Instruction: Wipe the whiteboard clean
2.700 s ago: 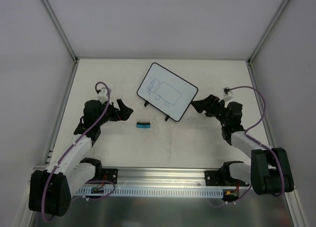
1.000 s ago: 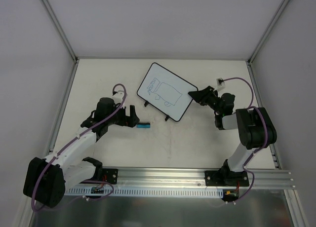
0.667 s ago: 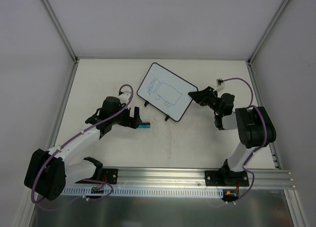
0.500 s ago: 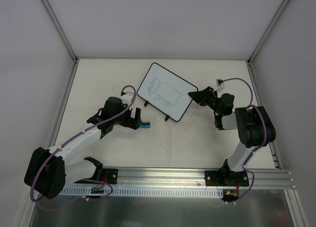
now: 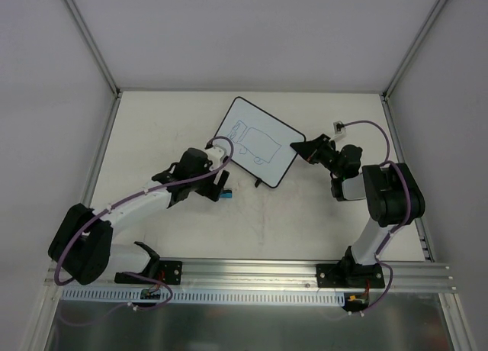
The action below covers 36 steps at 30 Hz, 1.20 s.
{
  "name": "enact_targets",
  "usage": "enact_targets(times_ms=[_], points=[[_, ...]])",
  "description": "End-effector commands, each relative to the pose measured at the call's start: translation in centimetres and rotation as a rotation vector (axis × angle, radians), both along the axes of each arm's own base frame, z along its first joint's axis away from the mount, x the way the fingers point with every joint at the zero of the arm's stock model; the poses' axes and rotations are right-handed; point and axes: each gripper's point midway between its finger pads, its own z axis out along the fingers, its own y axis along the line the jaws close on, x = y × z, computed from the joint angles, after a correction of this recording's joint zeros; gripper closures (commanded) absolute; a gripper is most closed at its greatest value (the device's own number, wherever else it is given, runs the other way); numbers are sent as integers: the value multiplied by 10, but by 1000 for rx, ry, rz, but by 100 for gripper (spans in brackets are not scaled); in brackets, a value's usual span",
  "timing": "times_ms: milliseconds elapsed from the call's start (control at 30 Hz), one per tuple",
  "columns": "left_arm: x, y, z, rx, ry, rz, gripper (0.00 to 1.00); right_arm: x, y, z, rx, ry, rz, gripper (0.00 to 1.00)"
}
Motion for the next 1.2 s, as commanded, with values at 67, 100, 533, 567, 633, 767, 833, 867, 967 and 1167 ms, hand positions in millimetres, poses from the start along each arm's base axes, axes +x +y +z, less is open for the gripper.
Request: enact_targets(times_ms=[67, 100, 533, 567, 633, 767, 833, 867, 967, 1167], points=[[13, -22, 11, 87, -84, -201, 22, 6, 0, 4, -7, -37, 10, 87], [15, -23, 11, 94, -91, -217, 22, 5, 0, 4, -7, -37, 11, 87], [-3, -53, 7, 58, -44, -514, 36, 8, 2, 4, 0, -33, 20, 88], [-7, -56, 7, 44, -36, -540, 35, 7, 2, 4, 0, -31, 22, 88], [-14, -61, 8, 9, -19, -574, 30, 7, 2, 5, 0, -34, 22, 88], [-14, -59, -2, 33, 17, -563, 26, 7, 1, 5, -2, -36, 19, 88], [-12, -58, -5, 48, 37, -558, 30, 7, 1, 5, -2, -36, 20, 88], [-11, -54, -16, 75, 66, -542, 31, 7, 1, 5, -2, -36, 20, 88], [-5, -53, -20, 98, 94, -513, 37, 6, 1, 4, -3, -36, 19, 88], [-2, -48, -29, 134, 112, -490, 41, 7, 1, 5, -3, -37, 19, 88]])
